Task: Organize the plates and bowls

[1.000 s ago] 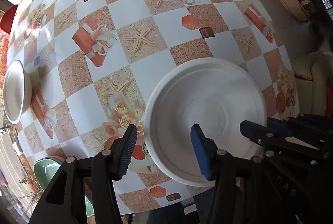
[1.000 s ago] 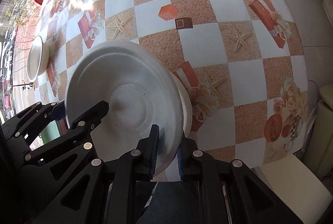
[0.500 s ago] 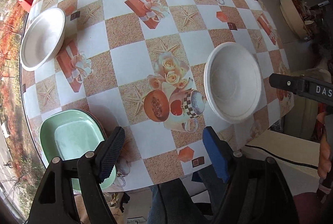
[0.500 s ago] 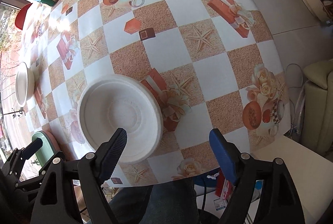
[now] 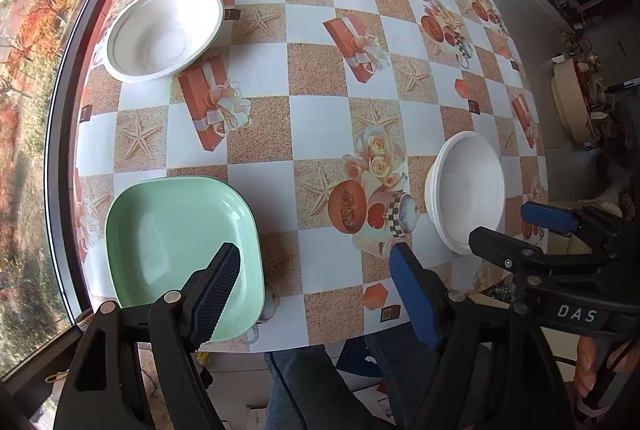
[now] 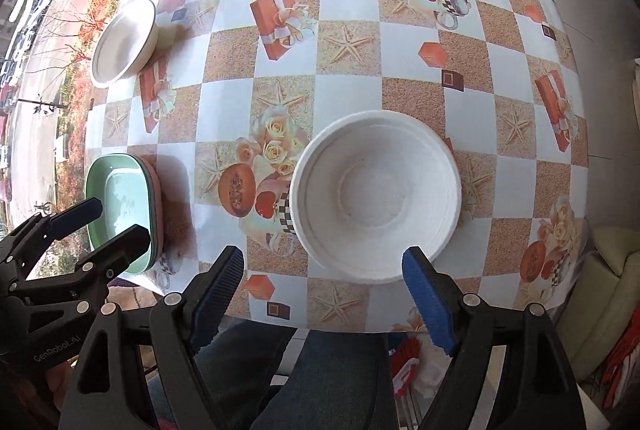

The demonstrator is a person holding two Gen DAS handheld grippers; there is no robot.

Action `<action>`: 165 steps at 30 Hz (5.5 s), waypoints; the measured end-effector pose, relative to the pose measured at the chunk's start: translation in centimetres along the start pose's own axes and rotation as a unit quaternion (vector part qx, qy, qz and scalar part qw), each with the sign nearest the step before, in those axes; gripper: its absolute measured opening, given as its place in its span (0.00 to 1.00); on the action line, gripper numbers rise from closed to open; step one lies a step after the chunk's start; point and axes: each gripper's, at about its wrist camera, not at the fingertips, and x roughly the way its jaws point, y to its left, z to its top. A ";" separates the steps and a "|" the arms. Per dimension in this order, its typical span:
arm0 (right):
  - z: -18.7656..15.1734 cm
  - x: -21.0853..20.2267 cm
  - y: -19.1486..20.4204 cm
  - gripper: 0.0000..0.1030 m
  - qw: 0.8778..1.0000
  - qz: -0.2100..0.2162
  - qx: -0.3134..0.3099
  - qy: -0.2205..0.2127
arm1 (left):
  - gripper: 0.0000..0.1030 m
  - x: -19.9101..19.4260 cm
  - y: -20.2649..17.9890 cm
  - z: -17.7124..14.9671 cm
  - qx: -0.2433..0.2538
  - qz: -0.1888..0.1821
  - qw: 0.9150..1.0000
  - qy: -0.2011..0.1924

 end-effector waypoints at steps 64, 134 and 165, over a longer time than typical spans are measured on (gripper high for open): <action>22.9 9.1 17.3 0.80 0.995 0.056 -0.083 -0.019 | 0.67 6.9 19.3 17.4 -0.196 0.162 0.967 -0.024; -0.9 0.6 -13.9 1.00 0.983 0.038 0.179 -0.014 | 0.85 5.3 -13.6 4.1 0.185 0.084 0.979 0.030; -4.6 1.7 -12.8 1.00 0.974 0.009 0.228 0.008 | 1.00 4.2 -10.6 2.7 0.165 0.091 0.981 0.054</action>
